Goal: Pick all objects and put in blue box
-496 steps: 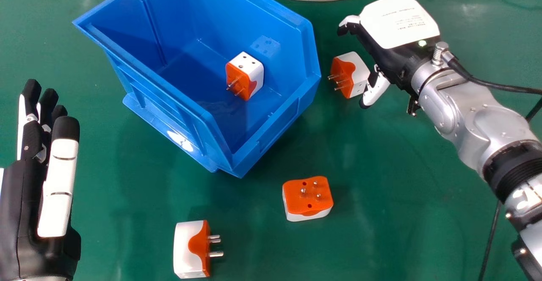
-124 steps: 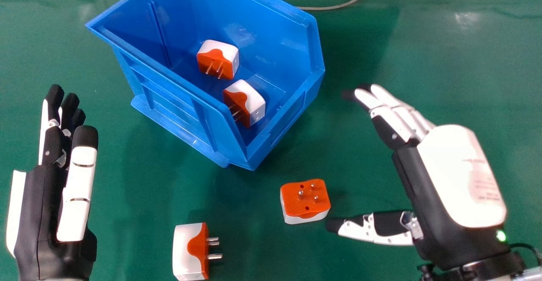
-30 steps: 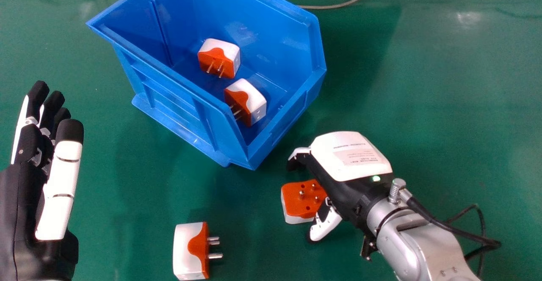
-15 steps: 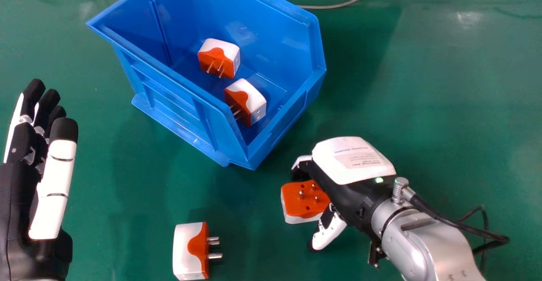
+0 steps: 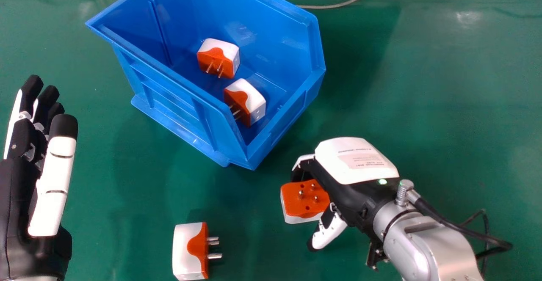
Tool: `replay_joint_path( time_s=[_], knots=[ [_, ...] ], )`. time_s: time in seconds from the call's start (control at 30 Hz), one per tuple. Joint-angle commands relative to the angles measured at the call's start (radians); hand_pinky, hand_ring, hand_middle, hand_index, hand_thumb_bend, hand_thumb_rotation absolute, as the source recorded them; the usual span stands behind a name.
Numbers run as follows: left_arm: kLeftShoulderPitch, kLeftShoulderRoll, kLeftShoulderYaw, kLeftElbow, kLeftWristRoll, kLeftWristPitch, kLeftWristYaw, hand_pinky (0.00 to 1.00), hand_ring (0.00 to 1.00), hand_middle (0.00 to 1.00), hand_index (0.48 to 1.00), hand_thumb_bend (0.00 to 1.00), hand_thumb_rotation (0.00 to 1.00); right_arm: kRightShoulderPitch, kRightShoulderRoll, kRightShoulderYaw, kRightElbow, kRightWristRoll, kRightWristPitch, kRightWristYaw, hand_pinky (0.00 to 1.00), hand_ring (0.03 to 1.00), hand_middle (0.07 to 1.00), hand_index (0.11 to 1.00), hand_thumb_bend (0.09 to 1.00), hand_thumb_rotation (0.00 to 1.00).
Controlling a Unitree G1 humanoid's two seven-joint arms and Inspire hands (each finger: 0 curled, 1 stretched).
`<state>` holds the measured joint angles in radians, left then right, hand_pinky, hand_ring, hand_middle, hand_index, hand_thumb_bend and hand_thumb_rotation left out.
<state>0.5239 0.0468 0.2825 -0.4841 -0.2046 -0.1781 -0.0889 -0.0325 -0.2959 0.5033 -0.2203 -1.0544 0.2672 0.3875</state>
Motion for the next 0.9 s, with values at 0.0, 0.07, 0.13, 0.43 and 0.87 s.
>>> replay_joint_path(
  time_s=[0.0, 0.07, 0.13, 0.43, 0.87],
  knots=[
    [0.004, 0.003, 0.007, -0.036, -0.002, 0.000, 0.003, 0.93, 0.96, 0.96, 0.959, 0.65, 0.73, -0.005, -0.002, -0.014, 0.016, 0.028, -0.047, -0.074, 0.40, 0.478, 0.552, 0.599, 0.586, 0.06],
    [0.004, 0.003, 0.008, -0.037, -0.002, -0.002, 0.002, 0.93, 0.96, 0.96, 0.960, 0.65, 0.73, -0.016, -0.009, -0.013, 0.045, 0.039, -0.076, -0.111, 0.37, 0.442, 0.524, 0.577, 0.572, 0.04],
    [0.002, 0.003, 0.007, -0.034, -0.009, -0.009, -0.005, 0.94, 0.96, 0.96, 0.962, 0.65, 0.73, -0.032, -0.013, -0.014, 0.078, 0.055, -0.099, -0.135, 0.34, 0.412, 0.500, 0.561, 0.561, 0.04],
    [0.006, 0.004, 0.009, -0.058, -0.010, 0.015, 0.002, 0.94, 0.97, 0.97, 0.968, 0.64, 0.73, -0.093, -0.029, -0.013, 0.199, 0.108, -0.179, -0.221, 0.31, 0.391, 0.485, 0.534, 0.537, 0.02],
    [0.005, -0.003, 0.014, -0.079, -0.030, 0.035, 0.009, 0.95, 0.98, 0.98, 0.981, 0.61, 0.72, -0.109, -0.037, -0.001, 0.241, 0.100, -0.206, -0.286, 0.30, 0.387, 0.485, 0.507, 0.521, 0.00]
  ],
)
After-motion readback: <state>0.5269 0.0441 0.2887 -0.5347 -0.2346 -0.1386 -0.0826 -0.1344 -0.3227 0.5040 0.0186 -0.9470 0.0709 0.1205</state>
